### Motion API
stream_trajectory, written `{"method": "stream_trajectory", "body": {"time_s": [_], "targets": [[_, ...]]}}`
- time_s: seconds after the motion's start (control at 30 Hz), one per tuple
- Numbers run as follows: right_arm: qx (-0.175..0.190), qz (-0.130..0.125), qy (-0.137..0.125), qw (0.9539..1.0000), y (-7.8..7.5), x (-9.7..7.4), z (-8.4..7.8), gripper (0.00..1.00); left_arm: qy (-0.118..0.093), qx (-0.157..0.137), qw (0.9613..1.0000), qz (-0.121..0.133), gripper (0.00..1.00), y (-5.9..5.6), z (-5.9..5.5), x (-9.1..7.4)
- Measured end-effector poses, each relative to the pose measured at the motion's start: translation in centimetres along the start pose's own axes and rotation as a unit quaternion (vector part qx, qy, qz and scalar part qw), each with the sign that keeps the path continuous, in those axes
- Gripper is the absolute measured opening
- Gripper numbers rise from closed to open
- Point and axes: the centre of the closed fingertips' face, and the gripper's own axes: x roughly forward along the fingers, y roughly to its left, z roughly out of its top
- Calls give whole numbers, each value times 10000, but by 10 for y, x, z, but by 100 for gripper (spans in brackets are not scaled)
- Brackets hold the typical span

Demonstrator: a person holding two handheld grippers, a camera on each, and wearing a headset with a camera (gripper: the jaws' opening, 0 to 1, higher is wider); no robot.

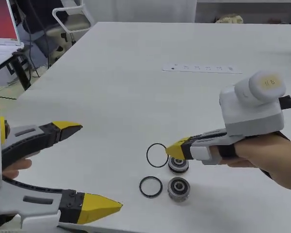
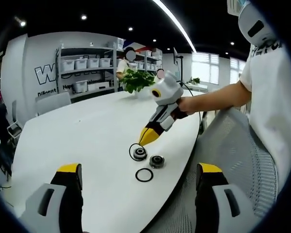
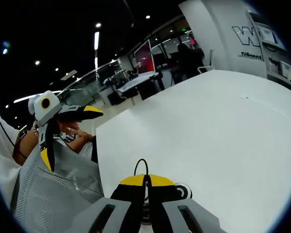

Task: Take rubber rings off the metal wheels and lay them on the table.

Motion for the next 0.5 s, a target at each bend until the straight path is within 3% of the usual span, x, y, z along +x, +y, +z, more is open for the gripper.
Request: {"method": "stream_trajectory", "body": {"time_s": [0.2,0.37,0.5], "targets": [[-36,114,160,9998,6,7,-8,0,82,-86,9999,-18,96,-4,-11,5],[-43,207,315,9993,10,14,-17,0,279,-161,9995,-42,94,-4,-24,9],[-67,261,441,9987,13,18,-23,0,286,-121,9995,-17,93,-2,-24,8]]}}
